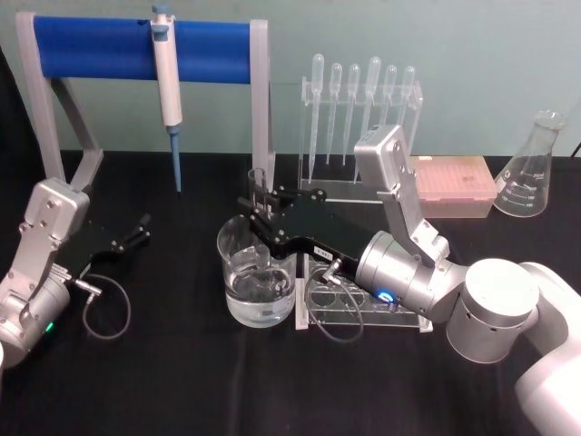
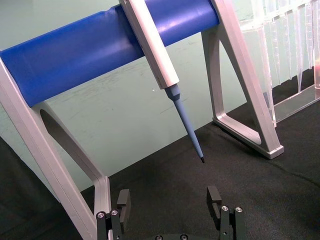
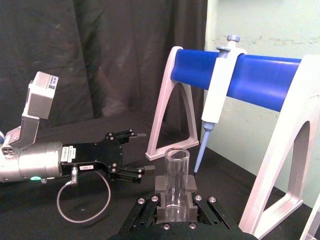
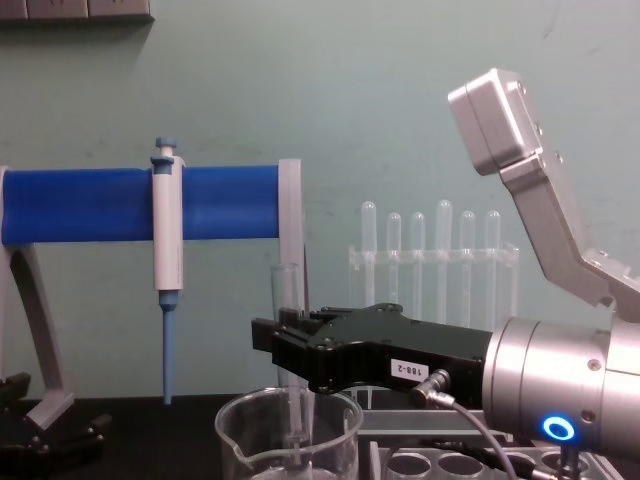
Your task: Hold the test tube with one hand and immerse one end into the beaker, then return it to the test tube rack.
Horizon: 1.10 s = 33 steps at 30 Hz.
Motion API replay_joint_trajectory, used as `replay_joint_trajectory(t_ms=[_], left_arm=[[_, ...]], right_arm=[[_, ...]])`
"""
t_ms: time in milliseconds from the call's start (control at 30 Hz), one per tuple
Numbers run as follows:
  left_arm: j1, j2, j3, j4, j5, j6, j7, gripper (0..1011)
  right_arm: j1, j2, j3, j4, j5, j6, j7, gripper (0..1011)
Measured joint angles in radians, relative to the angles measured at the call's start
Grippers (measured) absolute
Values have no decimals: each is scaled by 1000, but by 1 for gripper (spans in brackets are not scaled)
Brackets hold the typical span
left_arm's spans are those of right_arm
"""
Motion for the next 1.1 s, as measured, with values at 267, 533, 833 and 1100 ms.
replay_joint_trajectory(t_ms=[267, 533, 833, 1100], left_arm=[[0, 0, 0, 0, 0, 0, 0, 1000], [0, 0, 0, 0, 0, 0, 0, 1000], [0, 0, 0, 0, 0, 0, 0, 1000], [0, 0, 0, 0, 0, 0, 0, 1000]], right_arm=[[0, 0, 0, 0, 0, 0, 0, 225], [0, 0, 0, 0, 0, 0, 0, 225], [0, 0, 0, 0, 0, 0, 0, 225], [0, 0, 0, 0, 0, 0, 0, 225]])
